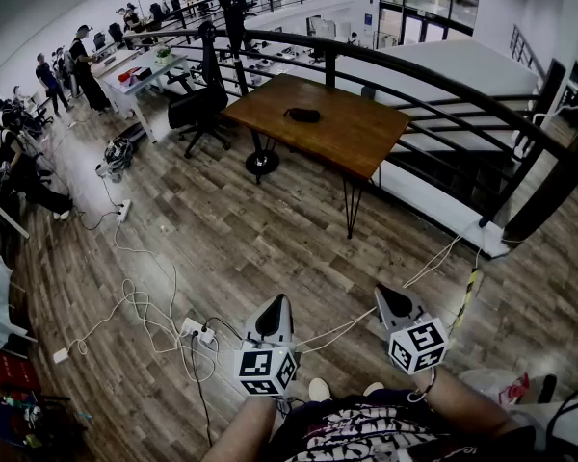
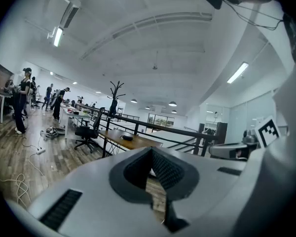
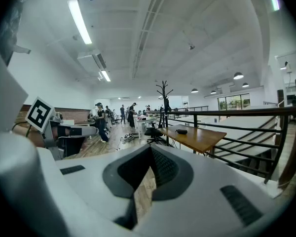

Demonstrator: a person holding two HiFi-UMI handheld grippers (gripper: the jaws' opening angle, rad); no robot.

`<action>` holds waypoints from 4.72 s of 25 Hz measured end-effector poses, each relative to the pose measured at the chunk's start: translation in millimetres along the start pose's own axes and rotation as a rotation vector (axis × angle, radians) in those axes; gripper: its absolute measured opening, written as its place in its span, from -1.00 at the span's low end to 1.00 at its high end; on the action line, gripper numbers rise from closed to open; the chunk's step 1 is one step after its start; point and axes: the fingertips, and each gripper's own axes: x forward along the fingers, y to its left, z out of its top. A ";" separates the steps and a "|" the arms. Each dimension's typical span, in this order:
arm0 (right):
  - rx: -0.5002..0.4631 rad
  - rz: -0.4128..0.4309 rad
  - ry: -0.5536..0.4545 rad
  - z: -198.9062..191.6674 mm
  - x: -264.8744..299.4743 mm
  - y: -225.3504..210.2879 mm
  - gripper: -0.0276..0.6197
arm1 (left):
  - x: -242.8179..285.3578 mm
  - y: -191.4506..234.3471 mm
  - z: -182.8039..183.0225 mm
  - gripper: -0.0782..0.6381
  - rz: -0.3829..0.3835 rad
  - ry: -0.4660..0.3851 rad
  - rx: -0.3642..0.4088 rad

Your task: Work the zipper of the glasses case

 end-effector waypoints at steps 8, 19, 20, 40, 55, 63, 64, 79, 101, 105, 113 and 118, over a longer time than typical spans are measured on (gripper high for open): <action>0.004 -0.022 -0.002 3.0 16.7 10.7 -0.92 | 6.3 16.7 3.1 -0.77 -0.030 0.003 -0.004; 0.066 -0.060 0.035 -3.3 52.1 -17.9 -0.92 | 47.5 43.0 -8.2 -0.77 -0.032 0.049 -0.035; 0.073 -0.060 0.043 -6.6 57.2 -20.6 -0.92 | 52.5 46.9 -8.7 -0.77 -0.028 0.055 -0.034; 0.086 0.116 0.049 45.2 260.3 -150.6 -0.92 | 277.7 120.3 33.0 -0.77 0.112 0.064 -0.049; 0.126 0.202 0.101 55.0 398.0 -172.6 -0.92 | 360.9 206.4 56.5 -0.77 0.198 0.070 -0.053; 0.133 0.125 0.097 95.6 533.6 -147.4 -0.92 | 439.1 332.7 105.5 -0.77 0.132 0.050 -0.040; 0.130 0.111 0.092 101.4 551.9 -142.6 -0.92 | 448.9 349.4 113.7 -0.77 0.118 0.047 -0.034; 0.186 -0.162 0.099 119.7 689.7 -196.7 -0.92 | 597.9 452.7 135.6 -0.77 -0.075 0.131 -0.010; 0.287 -0.297 0.152 120.5 892.2 -378.7 -0.92 | 954.7 472.3 160.2 -0.77 -0.369 0.265 0.196; 0.325 -0.402 0.182 108.5 920.8 -393.0 -0.92 | 1011.6 473.3 134.9 -0.77 -0.500 0.348 0.222; 0.477 -0.635 0.272 63.5 1003.2 -396.5 -0.92 | 1102.6 470.7 87.1 -0.77 -0.877 0.538 0.328; 0.508 -0.722 0.333 33.9 1046.3 -383.7 -0.92 | 1136.4 449.4 54.7 -0.77 -1.140 0.615 0.442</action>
